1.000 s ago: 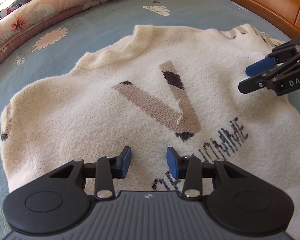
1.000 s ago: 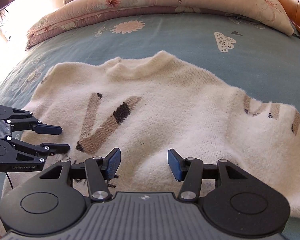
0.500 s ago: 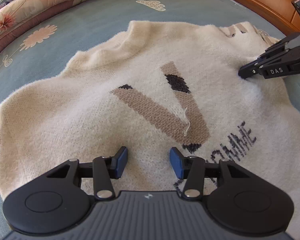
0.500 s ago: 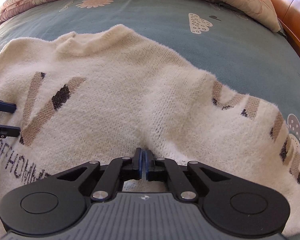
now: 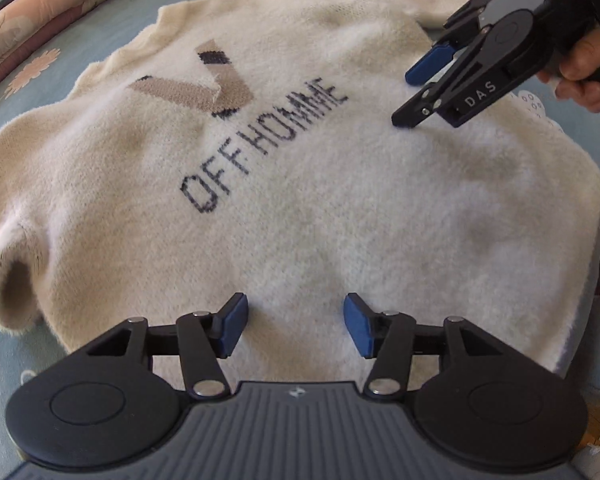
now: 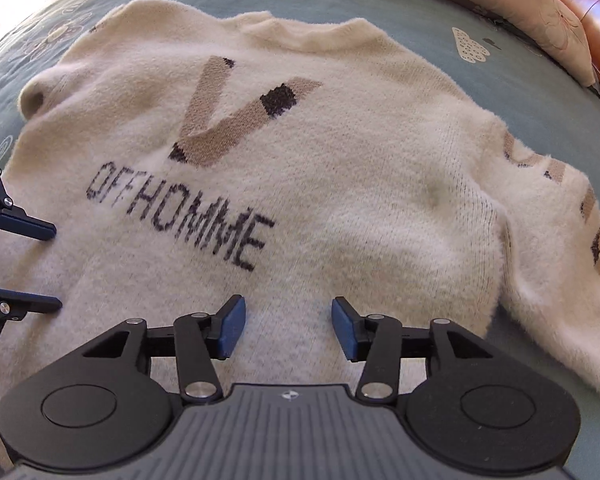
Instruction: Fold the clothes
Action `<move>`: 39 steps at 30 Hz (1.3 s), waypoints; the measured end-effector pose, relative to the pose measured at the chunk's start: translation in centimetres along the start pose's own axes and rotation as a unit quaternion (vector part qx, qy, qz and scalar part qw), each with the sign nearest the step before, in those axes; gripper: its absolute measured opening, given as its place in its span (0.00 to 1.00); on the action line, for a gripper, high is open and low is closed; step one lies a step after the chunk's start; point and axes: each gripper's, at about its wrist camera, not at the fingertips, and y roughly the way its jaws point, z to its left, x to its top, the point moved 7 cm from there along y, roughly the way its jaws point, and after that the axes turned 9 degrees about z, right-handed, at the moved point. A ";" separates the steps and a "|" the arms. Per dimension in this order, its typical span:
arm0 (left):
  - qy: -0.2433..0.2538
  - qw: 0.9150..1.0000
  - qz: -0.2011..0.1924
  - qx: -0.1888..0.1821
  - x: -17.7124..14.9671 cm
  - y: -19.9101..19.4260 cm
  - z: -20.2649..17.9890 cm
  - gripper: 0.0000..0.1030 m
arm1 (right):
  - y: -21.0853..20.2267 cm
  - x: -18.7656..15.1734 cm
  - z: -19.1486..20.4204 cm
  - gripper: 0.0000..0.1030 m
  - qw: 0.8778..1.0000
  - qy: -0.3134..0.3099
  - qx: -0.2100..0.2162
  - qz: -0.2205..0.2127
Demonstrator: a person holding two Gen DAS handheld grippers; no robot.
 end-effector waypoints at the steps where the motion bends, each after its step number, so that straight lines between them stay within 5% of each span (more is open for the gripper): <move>1: -0.008 1.000 0.011 -0.005 -1.2 -0.2 -0.2 0.53 | -0.2 -1.3 -0.3 0.58 1.000 0.011 0.001 0.011; 8: 0.033 0.998 0.043 -0.029 -5.1 -1.9 -1.2 0.62 | -1.8 -9.0 -0.8 0.62 0.994 0.071 -0.011 0.084; 13: 0.101 0.994 -0.039 -0.022 -2.1 -3.6 -2.8 0.63 | -4.0 -7.9 2.2 0.62 0.996 0.080 0.002 0.024; 19: 0.192 0.978 -0.076 -0.016 -0.5 -1.7 -6.4 0.64 | -2.8 -4.1 6.8 0.62 0.998 0.014 0.035 -0.045; 23: 0.181 0.981 -0.064 -0.020 -2.2 -0.4 -7.8 0.69 | -1.2 -5.6 7.3 0.64 0.998 0.001 0.045 -0.043; 28: 0.111 0.993 -0.013 -0.038 -6.6 -0.5 -7.5 0.88 | -2.5 -11.9 7.3 0.77 0.998 -0.014 0.046 -0.047; 31: 0.143 0.990 -0.016 -0.005 -8.9 -1.0 -8.3 0.90 | -3.1 -15.0 7.5 0.80 0.998 -0.043 0.032 -0.031; 35: 0.112 0.994 0.011 -0.004 -9.1 -1.7 -8.0 0.89 | -3.5 -17.2 7.3 0.84 0.998 -0.065 0.025 0.001; 39: 0.122 0.992 -0.038 0.007 -7.0 -3.1 -8.5 0.89 | -4.8 -15.6 6.2 0.83 0.999 -0.024 0.031 -0.020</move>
